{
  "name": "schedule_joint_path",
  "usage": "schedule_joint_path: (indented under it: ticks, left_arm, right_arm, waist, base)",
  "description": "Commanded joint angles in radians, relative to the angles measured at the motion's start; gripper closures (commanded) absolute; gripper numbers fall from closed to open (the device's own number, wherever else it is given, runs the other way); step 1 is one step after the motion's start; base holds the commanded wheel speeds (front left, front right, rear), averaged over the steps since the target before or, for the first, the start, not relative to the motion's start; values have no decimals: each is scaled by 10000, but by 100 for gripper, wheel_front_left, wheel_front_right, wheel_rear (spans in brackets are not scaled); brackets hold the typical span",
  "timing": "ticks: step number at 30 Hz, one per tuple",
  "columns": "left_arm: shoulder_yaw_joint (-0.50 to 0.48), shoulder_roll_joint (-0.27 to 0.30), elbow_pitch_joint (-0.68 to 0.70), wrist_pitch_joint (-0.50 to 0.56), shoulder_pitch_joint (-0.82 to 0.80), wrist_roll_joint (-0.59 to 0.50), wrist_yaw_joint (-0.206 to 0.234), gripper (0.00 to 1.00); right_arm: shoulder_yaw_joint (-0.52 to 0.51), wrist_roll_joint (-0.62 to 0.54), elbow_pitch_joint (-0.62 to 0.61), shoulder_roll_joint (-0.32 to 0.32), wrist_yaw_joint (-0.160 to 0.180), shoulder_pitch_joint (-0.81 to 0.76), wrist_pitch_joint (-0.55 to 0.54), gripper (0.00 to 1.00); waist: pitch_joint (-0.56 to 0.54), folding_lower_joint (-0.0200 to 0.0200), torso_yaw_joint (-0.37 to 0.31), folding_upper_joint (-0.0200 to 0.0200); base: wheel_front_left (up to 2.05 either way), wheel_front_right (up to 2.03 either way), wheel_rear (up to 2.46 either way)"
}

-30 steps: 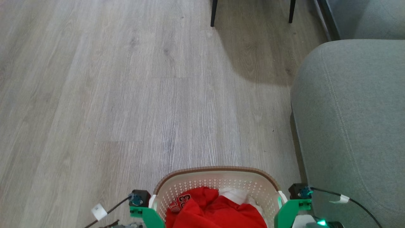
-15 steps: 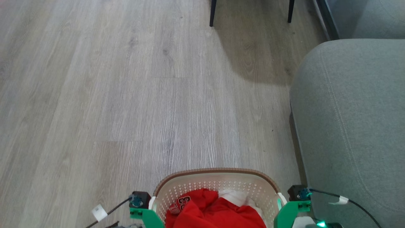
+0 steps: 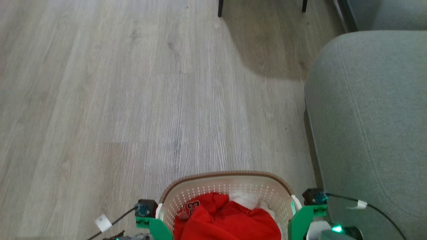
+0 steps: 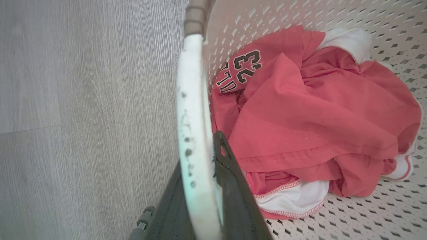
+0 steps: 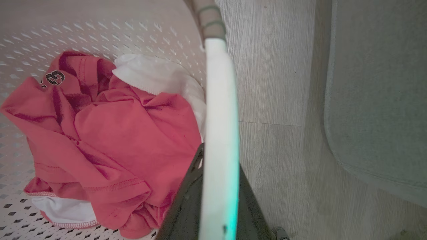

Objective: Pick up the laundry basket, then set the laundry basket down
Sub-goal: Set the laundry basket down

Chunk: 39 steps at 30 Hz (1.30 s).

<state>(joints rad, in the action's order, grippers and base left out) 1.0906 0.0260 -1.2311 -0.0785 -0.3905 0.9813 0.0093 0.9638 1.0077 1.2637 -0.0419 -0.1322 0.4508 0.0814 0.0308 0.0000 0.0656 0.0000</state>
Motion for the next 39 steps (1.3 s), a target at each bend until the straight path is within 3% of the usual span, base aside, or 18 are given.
schedule_joint_path:
  ticks: [1,10,21,29,39]
  left_arm:
    - [-49,242,-15,-91,-503,-8,54,100]
    - [84,242,-124,-499,-1665,-139,111,100]
    - [58,242,-315,-1026,-3702,-327,156,100]
    - [27,243,-405,-1362,-5393,-512,220,100]
    - [27,243,-249,-1580,-6506,-521,328,100]
  right_arm:
    - [115,31,-74,-83,15,520,241,100]
    - [168,4,98,-83,15,1831,648,100]
    - [13,-481,260,-83,15,3940,1070,100]
    - [-808,-1334,268,-370,15,5503,1245,100]
    - [-1784,-2410,269,-569,15,6510,1311,100]
  waist:
    - [140,0,-35,0]
    - [1423,0,-138,0]
    - [3808,0,-229,0]
    - [5930,0,-183,0]
    - [7718,0,-49,0]
  base:
    - [0,0,0]
    - [0,0,0]
    - [0,0,0]
    - [0,0,0]
    - [0,0,0]
